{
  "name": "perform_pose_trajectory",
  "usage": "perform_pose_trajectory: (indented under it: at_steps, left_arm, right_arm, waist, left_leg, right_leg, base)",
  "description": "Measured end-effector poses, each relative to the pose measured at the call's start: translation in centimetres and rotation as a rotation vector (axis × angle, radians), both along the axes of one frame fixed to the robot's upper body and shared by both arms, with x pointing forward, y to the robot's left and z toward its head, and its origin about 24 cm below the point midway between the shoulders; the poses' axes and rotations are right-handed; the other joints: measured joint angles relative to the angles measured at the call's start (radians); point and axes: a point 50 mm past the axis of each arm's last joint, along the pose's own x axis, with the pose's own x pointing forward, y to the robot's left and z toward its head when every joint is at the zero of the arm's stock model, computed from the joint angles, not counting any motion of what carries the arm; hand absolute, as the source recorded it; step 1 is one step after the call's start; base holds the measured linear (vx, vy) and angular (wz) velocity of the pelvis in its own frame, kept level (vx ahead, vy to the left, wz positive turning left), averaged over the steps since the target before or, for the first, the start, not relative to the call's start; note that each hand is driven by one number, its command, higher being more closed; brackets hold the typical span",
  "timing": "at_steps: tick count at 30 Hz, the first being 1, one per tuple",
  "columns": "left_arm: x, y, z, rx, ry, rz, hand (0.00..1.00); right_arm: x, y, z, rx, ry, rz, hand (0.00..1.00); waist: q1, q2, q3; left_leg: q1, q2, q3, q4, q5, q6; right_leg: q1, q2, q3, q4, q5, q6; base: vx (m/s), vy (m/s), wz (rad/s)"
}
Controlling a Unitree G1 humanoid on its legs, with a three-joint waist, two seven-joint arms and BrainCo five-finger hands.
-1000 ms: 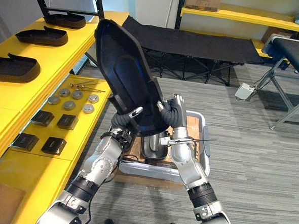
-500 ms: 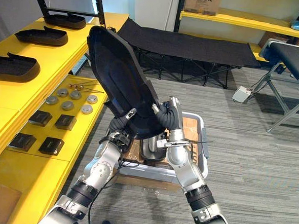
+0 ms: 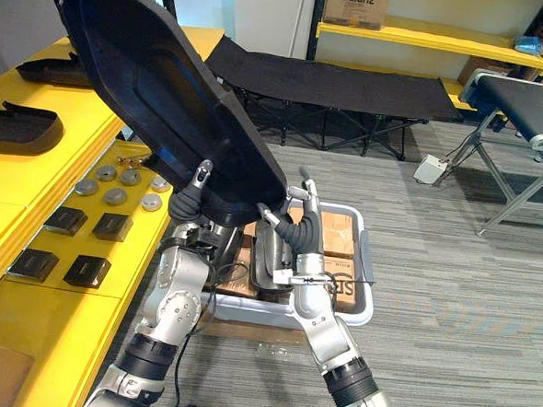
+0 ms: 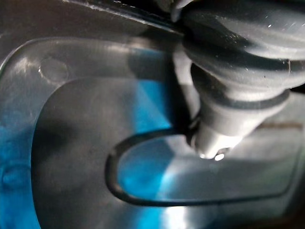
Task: Walk over and take plastic housings, then place them on the shelf
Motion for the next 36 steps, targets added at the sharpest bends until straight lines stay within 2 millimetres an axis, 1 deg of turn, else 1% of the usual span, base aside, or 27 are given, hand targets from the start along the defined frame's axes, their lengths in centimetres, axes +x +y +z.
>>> perform_pose_trajectory:
  at_steps: [1, 3, 5, 6, 8, 9, 10, 11, 12, 13, 14, 15, 17, 18, 20, 21, 22, 24, 25, 26, 28, 30, 31, 33, 34, 35, 36]
  left_arm:
    - [0.0, 0.0, 0.0, 0.014, 0.003, 0.014, 1.0]
    - [-0.3, 0.3, -0.5, 0.073, 0.022, 0.08, 1.0]
    - [-1.0, 1.6, -2.4, 0.184, 0.104, 0.203, 1.0]
    - [-1.2, 1.9, -3.0, 0.21, 0.129, 0.229, 1.0]
    - [-2.1, 3.4, -4.9, 0.25, 0.219, 0.325, 1.0]
    - [-2.3, 3.9, -5.2, 0.254, 0.236, 0.358, 1.0]
    - [-2.6, 4.8, -5.5, 0.272, 0.256, 0.429, 1.0]
    - [-2.8, 5.7, -5.5, 0.282, 0.263, 0.504, 1.0]
    - [-2.9, 6.1, -5.4, 0.283, 0.264, 0.538, 1.0]
    - [-3.1, 6.6, -5.3, 0.294, 0.265, 0.596, 1.0]
    - [-3.4, 7.3, -4.8, 0.306, 0.248, 0.678, 1.0]
    - [-3.5, 7.4, -4.5, 0.314, 0.237, 0.706, 1.0]
    - [-3.9, 7.9, -3.5, 0.325, 0.184, 0.793, 1.0]
    - [-4.0, 7.9, -3.3, 0.325, 0.169, 0.805, 1.0]
    - [-4.6, 8.3, -2.6, 0.306, 0.123, 0.838, 1.0]
    - [-5.0, 8.6, -2.5, 0.297, 0.104, 0.853, 1.0]
    - [-5.1, 8.6, -2.5, 0.298, 0.102, 0.852, 1.0]
    - [-5.8, 9.0, -2.6, 0.306, 0.093, 0.854, 1.0]
    - [-6.1, 9.1, -2.7, 0.309, 0.09, 0.854, 1.0]
    - [-6.7, 9.4, -2.9, 0.32, 0.089, 0.853, 1.0]
    - [-7.7, 9.9, -3.0, 0.34, 0.08, 0.843, 1.0]
    - [-8.4, 10.1, -3.1, 0.364, 0.077, 0.831, 1.0]
    - [-8.8, 10.1, -3.2, 0.382, 0.075, 0.812, 1.0]
    - [-9.0, 10.1, -3.3, 0.41, 0.07, 0.789, 1.0]
    - [-9.2, 10.1, -3.2, 0.422, 0.062, 0.775, 1.0]
    - [-9.3, 10.0, -3.0, 0.437, 0.048, 0.753, 1.0]
    - [-9.4, 9.9, -2.9, 0.446, 0.04, 0.746, 1.0]
  right_arm:
    - [0.0, 0.0, 0.2, 0.007, -0.011, -0.002, 0.0]
    - [-0.3, -0.1, 1.2, 0.044, -0.068, -0.001, 0.0]
    - [-1.1, -0.8, 3.7, 0.137, -0.2, 0.009, 0.0]
    - [-1.3, -1.1, 4.4, 0.161, -0.236, 0.009, 0.0]
    - [-2.0, -2.8, 6.4, 0.237, -0.356, 0.001, 0.0]
    - [-2.1, -3.2, 6.7, 0.255, -0.367, 0.004, 0.0]
    - [-2.3, -4.1, 6.8, 0.297, -0.367, 0.004, 0.0]
    - [-2.6, -5.0, 6.3, 0.324, -0.348, -0.014, 0.0]
    - [-2.8, -5.5, 5.9, 0.333, -0.332, -0.03, 0.0]
    - [-3.1, -5.9, 5.2, 0.352, -0.3, -0.047, 0.0]
    - [-3.6, -6.7, 4.0, 0.379, -0.247, -0.077, 0.0]
    - [-3.8, -7.1, 3.5, 0.394, -0.225, -0.09, 0.0]
    - [-4.6, -8.4, 1.5, 0.42, -0.122, -0.155, 0.0]
    - [-4.8, -8.7, 1.0, 0.422, -0.099, -0.178, 0.0]
    - [-5.2, -9.5, -0.6, 0.422, -0.011, -0.234, 0.0]
    - [-5.3, -10.1, -1.8, 0.405, 0.052, -0.264, 0.0]
    - [-5.5, -10.5, -2.7, 0.395, 0.094, -0.285, 0.0]
    - [-6.1, -12.1, -6.4, 0.355, 0.282, -0.367, 0.0]
    - [-6.4, -12.4, -7.2, 0.351, 0.319, -0.386, 0.0]
    - [-6.9, -13.0, -8.3, 0.349, 0.375, -0.411, 0.0]
    - [-7.5, -13.4, -8.9, 0.344, 0.401, -0.422, 0.0]
    - [-7.6, -13.5, -8.8, 0.355, 0.399, -0.403, 0.0]
    - [-7.5, -13.5, -8.7, 0.361, 0.393, -0.387, 0.0]
    - [-7.5, -13.4, -8.6, 0.359, 0.391, -0.368, 0.0]
    - [-7.4, -13.3, -8.6, 0.364, 0.391, -0.357, 0.0]
    - [-7.5, -13.4, -8.7, 0.378, 0.395, -0.358, 0.0]
    - [-7.6, -13.4, -8.8, 0.389, 0.397, -0.356, 0.0]
  waist:
    - [0.0, 0.0, 0.0]
    - [0.0, 0.006, -0.004]
    - [-0.001, 0.021, -0.013]
    - [-0.001, 0.025, -0.015]
    - [-0.002, 0.036, -0.021]
    - [-0.002, 0.036, -0.021]
    - [-0.002, 0.036, -0.021]
    - [-0.001, 0.036, -0.021]
    - [-0.001, 0.036, -0.021]
    - [-0.001, 0.036, -0.022]
    - [-0.001, 0.036, -0.021]
    - [-0.001, 0.037, -0.022]
    - [-0.005, 0.039, -0.023]
    - [-0.007, 0.041, -0.024]
    - [-0.022, 0.048, -0.029]
    - [-0.033, 0.055, -0.033]
    - [-0.035, 0.057, -0.035]
    - [-0.043, 0.064, -0.04]
    - [-0.044, 0.066, -0.041]
    - [-0.044, 0.068, -0.042]
    - [-0.044, 0.07, -0.042]
    - [-0.039, 0.07, -0.042]
    - [-0.028, 0.071, -0.042]
    - [-0.026, 0.073, -0.039]
    - [-0.026, 0.08, -0.037]
    - [-0.028, 0.085, -0.037]
    - [-0.026, 0.087, -0.038]
  left_leg:
    - [0.001, 0.0, 0.001, 0.0, 0.0, 0.0]
    - [0.003, -0.001, 0.007, 0.0, 0.0, 0.0]
    - [0.009, -0.001, 0.013, -0.001, 0.0, 0.0]
    - [0.01, 0.0, 0.013, -0.001, 0.0, 0.0]
    - [0.012, 0.0, 0.014, -0.001, -0.001, 0.001]
    - [0.013, 0.0, 0.016, -0.001, -0.001, 0.001]
    - [0.015, 0.0, 0.017, -0.001, -0.002, 0.001]
    - [0.015, 0.0, 0.018, -0.001, -0.002, 0.001]
    - [0.016, 0.0, 0.019, -0.001, -0.002, 0.001]
    - [0.017, 0.0, 0.021, -0.002, -0.003, 0.0]
    - [0.015, 0.0, 0.026, -0.002, -0.004, -0.001]
    - [0.015, 0.0, 0.029, -0.002, -0.004, -0.001]
    - [0.016, -0.001, 0.05, -0.002, -0.006, -0.001]
    - [0.016, -0.001, 0.051, -0.002, -0.007, -0.001]
    - [0.016, -0.001, 0.069, -0.001, -0.01, -0.002]
    - [0.016, -0.001, 0.073, -0.001, -0.013, -0.001]
    - [0.017, -0.002, 0.075, -0.001, -0.013, -0.001]
    - [0.016, -0.001, 0.077, -0.001, -0.015, -0.001]
    - [0.015, -0.001, 0.077, -0.001, -0.016, -0.002]
    - [0.016, 0.0, 0.078, -0.001, -0.019, -0.002]
    - [0.015, -0.001, 0.076, -0.001, -0.022, -0.001]
    - [0.014, -0.002, 0.068, -0.001, -0.023, 0.0]
    - [0.011, -0.004, 0.056, -0.002, -0.023, 0.0]
    - [-0.011, -0.011, 0.003, -0.002, -0.024, 0.002]
    - [-0.03, -0.014, -0.05, -0.006, -0.025, 0.006]
    - [-0.051, -0.019, -0.118, -0.007, -0.019, 0.007]
    - [-0.061, -0.022, -0.151, -0.007, -0.011, 0.01]
  right_leg:
    - [-0.001, 0.0, 0.002, 0.001, 0.0, 0.0]
    - [-0.002, 0.0, 0.01, 0.003, 0.001, 0.0]
    - [-0.001, 0.0, 0.016, 0.003, 0.001, 0.001]
    - [-0.001, 0.0, 0.016, 0.003, 0.001, 0.001]
    - [-0.001, 0.0, 0.017, 0.003, 0.001, 0.0]
    - [-0.001, 0.0, 0.018, 0.003, 0.0, 0.0]
    - [-0.002, 0.0, 0.019, 0.005, 0.0, 0.0]
    - [-0.003, 0.0, 0.02, 0.008, -0.001, -0.001]
    - [-0.004, 0.0, 0.021, 0.009, -0.002, -0.002]
    - [-0.005, -0.001, 0.023, 0.01, -0.005, -0.005]
    - [-0.013, -0.001, 0.031, 0.011, -0.008, -0.009]
    - [-0.016, -0.001, 0.036, 0.012, -0.008, -0.009]
    - [-0.029, -0.001, 0.055, 0.014, -0.007, -0.009]
    - [-0.031, -0.001, 0.058, 0.014, -0.007, -0.009]
    - [-0.043, 0.0, 0.073, 0.014, -0.004, -0.006]
    - [-0.046, 0.0, 0.078, 0.014, -0.001, -0.002]
    - [-0.046, 0.0, 0.079, 0.013, 0.0, 0.0]
    - [-0.047, 0.001, 0.081, 0.013, 0.002, 0.001]
    - [-0.046, 0.002, 0.082, 0.013, 0.002, 0.002]
    - [-0.046, 0.002, 0.083, 0.012, 0.003, 0.002]
    - [-0.044, 0.002, 0.082, 0.011, 0.003, 0.002]
    - [-0.039, 0.0, 0.075, 0.01, 0.002, 0.003]
    - [-0.034, -0.002, 0.068, 0.011, -0.001, 0.003]
    - [-0.021, -0.009, 0.033, 0.021, -0.026, 0.006]
    - [-0.021, -0.01, 0.016, 0.056, -0.068, 0.016]
    - [-0.02, -0.002, 0.022, 0.105, -0.122, 0.022]
    - [-0.02, -0.001, 0.021, 0.129, -0.146, 0.022]
  base:
    - [-0.02, 0.001, -0.08]
    - [-0.01, 0.001, -0.09]
    - [-0.01, -0.001, -0.08]
    - [0.0, 0.0, 0.0]
    - [-0.04, -0.005, -0.02]
    - [-0.05, -0.002, -0.05]
    - [-0.05, -0.001, -0.04]
    - [-0.04, 0.0, -0.03]
    - [-0.05, 0.003, -0.02]
    - [-0.06, 0.006, -0.09]
    - [-0.05, 0.006, -0.12]
    - [-0.04, 0.009, -0.21]
    - [-0.02, 0.01, -0.22]
    - [-0.01, 0.008, -0.18]
    - [0.0, 0.007, -0.2]
    - [0.01, 0.007, -0.16]
    - [0.02, 0.006, -0.08]
    - [0.01, 0.001, -0.02]
    - [0.0, 0.0, 0.0]
    - [0.0, 0.0, 0.0]
    - [0.0, 0.001, 0.02]
    - [-0.01, 0.001, 0.11]
    - [-0.03, -0.002, 0.36]
    - [-0.04, -0.005, 0.7]
    - [-0.01, -0.032, 1.24]
    - [0.01, -0.049, 1.38]
    - [0.04, -0.083, 1.53]
